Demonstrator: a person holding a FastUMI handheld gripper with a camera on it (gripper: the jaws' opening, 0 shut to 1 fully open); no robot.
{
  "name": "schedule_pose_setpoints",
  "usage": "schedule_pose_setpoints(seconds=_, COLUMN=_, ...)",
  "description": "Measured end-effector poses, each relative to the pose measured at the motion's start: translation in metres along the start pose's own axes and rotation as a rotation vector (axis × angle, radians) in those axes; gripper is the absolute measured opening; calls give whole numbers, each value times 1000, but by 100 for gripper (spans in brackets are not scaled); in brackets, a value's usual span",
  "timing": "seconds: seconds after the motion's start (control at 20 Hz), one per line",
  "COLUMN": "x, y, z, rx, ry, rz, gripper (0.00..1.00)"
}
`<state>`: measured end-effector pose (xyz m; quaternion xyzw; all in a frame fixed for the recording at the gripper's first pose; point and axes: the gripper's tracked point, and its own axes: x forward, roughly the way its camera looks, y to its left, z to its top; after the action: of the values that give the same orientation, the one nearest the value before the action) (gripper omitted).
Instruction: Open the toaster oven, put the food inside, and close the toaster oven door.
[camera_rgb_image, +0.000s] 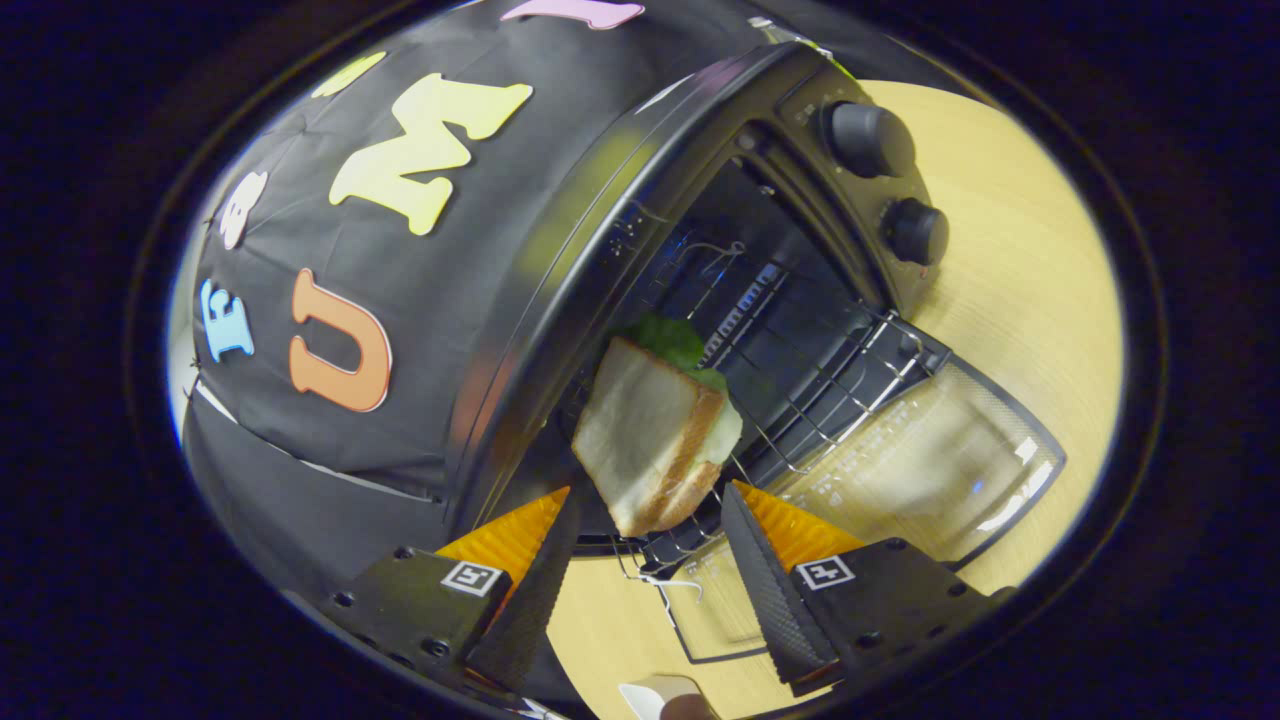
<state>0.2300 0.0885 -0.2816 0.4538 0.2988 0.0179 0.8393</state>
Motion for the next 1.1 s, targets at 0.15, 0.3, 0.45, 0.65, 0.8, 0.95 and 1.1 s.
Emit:
schedule_pose_setpoints(seconds=0.15, x=-16, y=0, z=-6, rx=-14, ry=8, rz=-3, gripper=92)
schedule_pose_setpoints(seconds=0.3, x=-43, y=2, z=-17, rx=-88, ry=23, rz=-11, gripper=93)
schedule_pose_setpoints(seconds=0.45, x=-73, y=-4, z=-30, rx=-245, ry=27, rz=-34, gripper=97)
schedule_pose_setpoints(seconds=0.65, x=-111, y=-33, z=-46, rx=-476, ry=29, rz=-123, gripper=100)
schedule_pose_setpoints(seconds=0.8, x=-130, y=-56, z=-61, rx=-625, ry=41, rz=-178, gripper=100)
schedule_pose_setpoints(seconds=0.95, x=-137, y=-81, z=-71, rx=-698, ry=58, rz=-224, gripper=100)
schedule_pose_setpoints(seconds=1.1, x=-132, y=-109, z=-72, rx=-759, ry=62, rz=-274, gripper=100)
